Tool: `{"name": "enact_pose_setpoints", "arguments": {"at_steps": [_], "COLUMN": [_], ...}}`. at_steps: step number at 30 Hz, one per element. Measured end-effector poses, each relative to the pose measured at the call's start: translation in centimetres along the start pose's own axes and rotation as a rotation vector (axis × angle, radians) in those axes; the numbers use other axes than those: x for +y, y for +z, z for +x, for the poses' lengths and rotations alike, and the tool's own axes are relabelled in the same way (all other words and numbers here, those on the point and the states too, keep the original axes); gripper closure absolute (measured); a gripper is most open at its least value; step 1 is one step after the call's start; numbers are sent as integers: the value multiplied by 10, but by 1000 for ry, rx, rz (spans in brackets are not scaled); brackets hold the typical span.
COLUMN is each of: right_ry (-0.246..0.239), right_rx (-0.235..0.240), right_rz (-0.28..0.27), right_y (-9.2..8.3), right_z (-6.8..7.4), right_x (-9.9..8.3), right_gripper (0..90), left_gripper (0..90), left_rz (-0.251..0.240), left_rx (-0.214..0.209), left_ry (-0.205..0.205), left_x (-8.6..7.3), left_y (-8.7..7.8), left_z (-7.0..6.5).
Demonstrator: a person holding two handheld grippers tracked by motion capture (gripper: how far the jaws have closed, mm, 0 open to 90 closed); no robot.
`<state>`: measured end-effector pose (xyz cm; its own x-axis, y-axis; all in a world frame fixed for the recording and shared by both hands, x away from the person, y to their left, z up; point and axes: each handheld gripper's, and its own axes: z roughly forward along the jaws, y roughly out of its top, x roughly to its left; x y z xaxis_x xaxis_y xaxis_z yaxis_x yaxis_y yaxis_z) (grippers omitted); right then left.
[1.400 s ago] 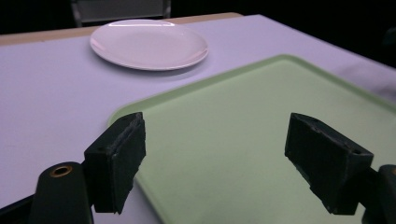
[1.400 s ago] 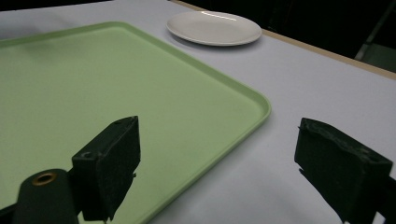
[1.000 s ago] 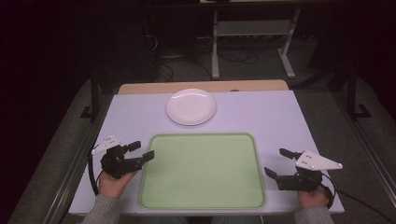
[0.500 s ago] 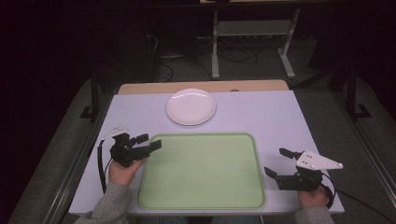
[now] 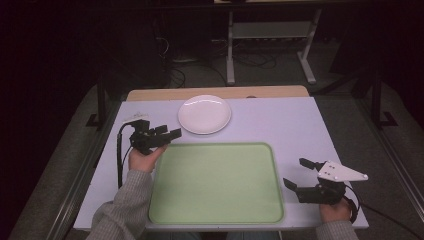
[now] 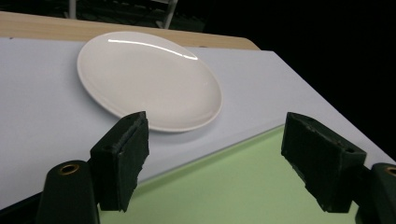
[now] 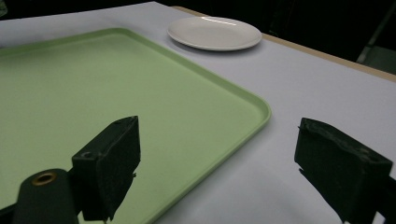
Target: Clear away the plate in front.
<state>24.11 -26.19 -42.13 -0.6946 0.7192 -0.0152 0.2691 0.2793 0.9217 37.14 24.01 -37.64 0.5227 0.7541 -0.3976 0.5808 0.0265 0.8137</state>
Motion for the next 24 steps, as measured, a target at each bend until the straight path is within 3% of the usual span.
{"name": "enact_pose_setpoints", "arguments": {"at_steps": [4,7,8,13,19,20,21,24], "right_ry": [0,1,0,2,6,8,8,10], "right_rx": [1,-1,0,3,4,5,5,5], "right_rz": [-2,-3,-2,0,1,-1,-1,-3], "right_y": [0,0,0,2,2,2,2,2], "right_z": [0,0,-1,-1,-2,-3,-3,-3], "right_x": [0,0,0,0,0,0,0,0], "right_gripper": [135,136,136,135,136,135,135,136], "left_gripper": [226,226,212,223,264,279,281,291], "left_rz": [-2,-11,-10,0,29,48,48,72], "left_rx": [2,5,33,32,41,54,54,65], "left_ry": [-16,-45,-66,-120,-297,-348,-348,-471], "left_x": [13,21,25,29,27,23,23,17], "left_y": [7,13,18,29,50,58,58,68], "left_z": [1,3,5,13,29,34,34,45]}}
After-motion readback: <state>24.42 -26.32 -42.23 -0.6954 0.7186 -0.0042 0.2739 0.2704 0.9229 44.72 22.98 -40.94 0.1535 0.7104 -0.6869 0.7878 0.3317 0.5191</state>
